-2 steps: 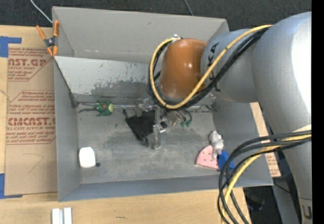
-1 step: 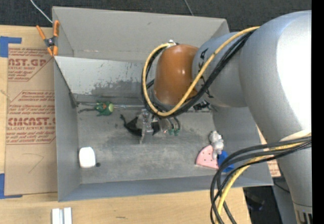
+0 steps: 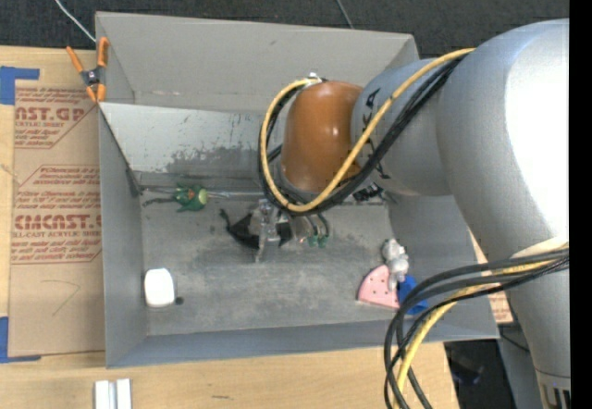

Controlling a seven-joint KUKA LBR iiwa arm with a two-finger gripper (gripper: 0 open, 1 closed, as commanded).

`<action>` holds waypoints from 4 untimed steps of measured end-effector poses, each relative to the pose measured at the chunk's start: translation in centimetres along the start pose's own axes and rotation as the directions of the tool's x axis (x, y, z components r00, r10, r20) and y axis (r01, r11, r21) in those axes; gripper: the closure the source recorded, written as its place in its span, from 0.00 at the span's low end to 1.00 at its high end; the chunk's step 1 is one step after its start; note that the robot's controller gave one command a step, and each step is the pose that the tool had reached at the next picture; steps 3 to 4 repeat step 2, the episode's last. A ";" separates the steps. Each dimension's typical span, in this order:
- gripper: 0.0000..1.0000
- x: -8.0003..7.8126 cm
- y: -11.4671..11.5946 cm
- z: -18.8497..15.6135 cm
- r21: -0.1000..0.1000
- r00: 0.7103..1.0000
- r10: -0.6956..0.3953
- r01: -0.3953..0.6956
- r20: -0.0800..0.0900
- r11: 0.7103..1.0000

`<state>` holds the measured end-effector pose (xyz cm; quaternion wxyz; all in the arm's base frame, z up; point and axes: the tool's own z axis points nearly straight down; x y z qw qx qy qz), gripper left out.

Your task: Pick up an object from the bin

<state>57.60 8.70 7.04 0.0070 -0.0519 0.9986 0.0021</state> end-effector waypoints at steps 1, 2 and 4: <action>1.00 0.1 0.1 -10.7 0.001 1.000 -0.009 0.009 -0.002 1.000; 1.00 1.1 -2.7 -18.7 0.000 1.000 0.001 -0.001 0.004 1.000; 1.00 1.1 -2.7 -18.7 0.000 1.000 0.001 -0.001 0.004 1.000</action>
Offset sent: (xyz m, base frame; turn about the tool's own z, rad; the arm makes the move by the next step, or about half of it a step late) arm -0.0112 -0.0287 0.1866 0.0005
